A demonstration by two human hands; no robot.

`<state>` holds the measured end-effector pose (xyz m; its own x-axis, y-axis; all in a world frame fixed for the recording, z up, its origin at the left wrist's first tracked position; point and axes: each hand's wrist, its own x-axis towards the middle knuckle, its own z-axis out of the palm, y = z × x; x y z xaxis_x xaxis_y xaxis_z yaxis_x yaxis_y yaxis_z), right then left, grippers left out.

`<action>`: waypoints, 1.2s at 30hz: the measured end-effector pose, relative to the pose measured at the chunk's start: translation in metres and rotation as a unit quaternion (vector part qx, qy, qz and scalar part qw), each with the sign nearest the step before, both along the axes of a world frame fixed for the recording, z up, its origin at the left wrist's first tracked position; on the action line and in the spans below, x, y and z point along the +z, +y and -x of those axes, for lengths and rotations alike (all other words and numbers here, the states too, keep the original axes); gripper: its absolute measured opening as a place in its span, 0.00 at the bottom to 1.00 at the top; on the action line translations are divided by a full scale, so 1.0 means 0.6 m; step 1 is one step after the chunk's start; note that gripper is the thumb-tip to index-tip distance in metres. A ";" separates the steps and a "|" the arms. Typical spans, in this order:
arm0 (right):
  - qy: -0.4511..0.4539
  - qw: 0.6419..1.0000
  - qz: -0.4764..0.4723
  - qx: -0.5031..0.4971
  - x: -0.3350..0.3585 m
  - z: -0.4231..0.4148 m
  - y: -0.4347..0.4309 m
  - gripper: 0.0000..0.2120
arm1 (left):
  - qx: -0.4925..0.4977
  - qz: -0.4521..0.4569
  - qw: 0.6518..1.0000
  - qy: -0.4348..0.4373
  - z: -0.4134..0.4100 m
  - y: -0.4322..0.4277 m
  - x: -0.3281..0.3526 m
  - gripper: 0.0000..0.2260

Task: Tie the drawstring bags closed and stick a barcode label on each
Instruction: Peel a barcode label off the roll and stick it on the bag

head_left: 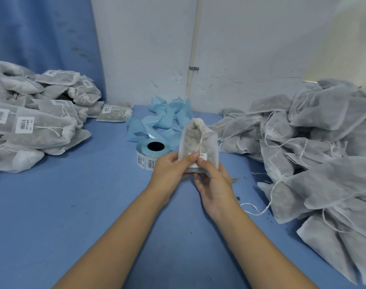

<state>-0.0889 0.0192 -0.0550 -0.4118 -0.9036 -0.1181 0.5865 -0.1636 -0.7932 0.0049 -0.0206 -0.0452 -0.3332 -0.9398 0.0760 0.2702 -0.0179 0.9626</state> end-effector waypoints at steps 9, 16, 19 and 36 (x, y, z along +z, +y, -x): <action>0.017 1.000 0.017 -0.016 0.002 0.000 -0.003 0.07 | 0.036 -0.012 0.999 -0.022 0.001 -0.006 -0.005 0.08; 0.039 0.998 0.026 -0.038 0.000 -0.006 0.000 0.09 | 0.002 0.039 0.998 -0.058 0.004 -0.002 -0.007 0.13; 0.066 0.996 0.032 -0.049 0.000 -0.008 -0.001 0.11 | -0.006 0.029 0.999 -0.040 -0.001 -0.002 -0.003 0.13; 0.046 0.996 -0.042 -0.067 -0.011 0.003 -0.010 0.07 | 0.019 -0.066 0.950 0.304 -0.041 -0.037 0.048 0.33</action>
<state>-0.0905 0.0134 -0.0615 -0.5399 -0.8288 -0.1472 0.4885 -0.1660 -0.8566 0.0295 -0.0430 -0.0162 -0.2316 -0.9648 0.1250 0.7786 -0.1068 0.6183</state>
